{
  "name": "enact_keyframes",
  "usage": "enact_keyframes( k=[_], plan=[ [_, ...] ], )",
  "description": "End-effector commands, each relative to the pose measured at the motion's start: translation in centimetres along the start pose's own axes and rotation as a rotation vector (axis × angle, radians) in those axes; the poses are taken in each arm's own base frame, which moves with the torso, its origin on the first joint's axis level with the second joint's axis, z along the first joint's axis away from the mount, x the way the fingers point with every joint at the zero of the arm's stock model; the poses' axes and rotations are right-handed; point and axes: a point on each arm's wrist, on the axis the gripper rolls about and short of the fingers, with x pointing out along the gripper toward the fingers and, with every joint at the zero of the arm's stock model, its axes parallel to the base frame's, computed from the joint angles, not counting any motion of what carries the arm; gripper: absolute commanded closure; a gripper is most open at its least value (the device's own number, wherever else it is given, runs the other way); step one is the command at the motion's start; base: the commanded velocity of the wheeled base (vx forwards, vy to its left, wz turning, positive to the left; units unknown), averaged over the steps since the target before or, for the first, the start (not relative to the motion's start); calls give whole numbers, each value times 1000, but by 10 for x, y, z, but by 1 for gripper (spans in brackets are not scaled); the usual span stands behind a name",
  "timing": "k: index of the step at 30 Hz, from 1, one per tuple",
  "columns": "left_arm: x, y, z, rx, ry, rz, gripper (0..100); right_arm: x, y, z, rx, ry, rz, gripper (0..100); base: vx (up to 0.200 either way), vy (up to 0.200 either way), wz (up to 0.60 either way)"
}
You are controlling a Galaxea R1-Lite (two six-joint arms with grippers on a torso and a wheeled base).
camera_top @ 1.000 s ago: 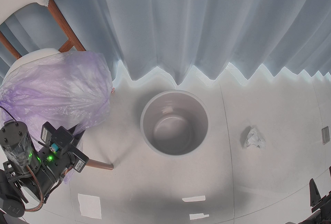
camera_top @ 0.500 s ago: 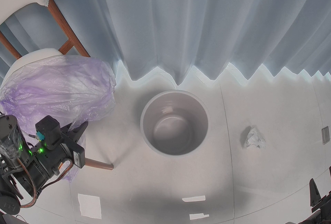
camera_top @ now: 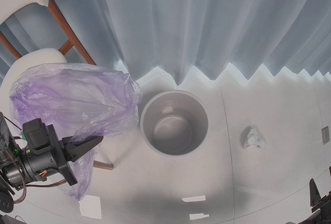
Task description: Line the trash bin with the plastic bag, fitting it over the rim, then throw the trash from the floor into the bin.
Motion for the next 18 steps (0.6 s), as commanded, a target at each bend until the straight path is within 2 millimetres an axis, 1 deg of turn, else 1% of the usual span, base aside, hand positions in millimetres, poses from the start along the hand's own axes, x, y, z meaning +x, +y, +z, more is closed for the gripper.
enact_keyframes(
  k=[1,5,6,8,9,15,18],
  plan=[
    [-17,-4,10,-37,-66,-25,100,0,0,-5,0,0,0,0,0,0,0],
    [-17,-8,5,-128,-48,-56,100,0,0,-5,0,0,0,0,0,0,0],
    [-16,-12,5,-164,-46,-112,100,0,0,-5,-2,0,0,0,0,0,0],
    [-15,-12,7,-198,-49,-143,100,0,0,-5,0,0,0,0,0,0,0],
    [-12,-11,13,-214,-62,-159,100,0,0,-5,0,0,0,0,0,0,0],
    [-5,-5,32,-219,-111,-141,100,0,0,-5,-2,0,0,0,0,0,0],
    [1,2,49,-252,-156,-133,100,0,0,-5,0,0,0,0,0,0,0]
  ],
)
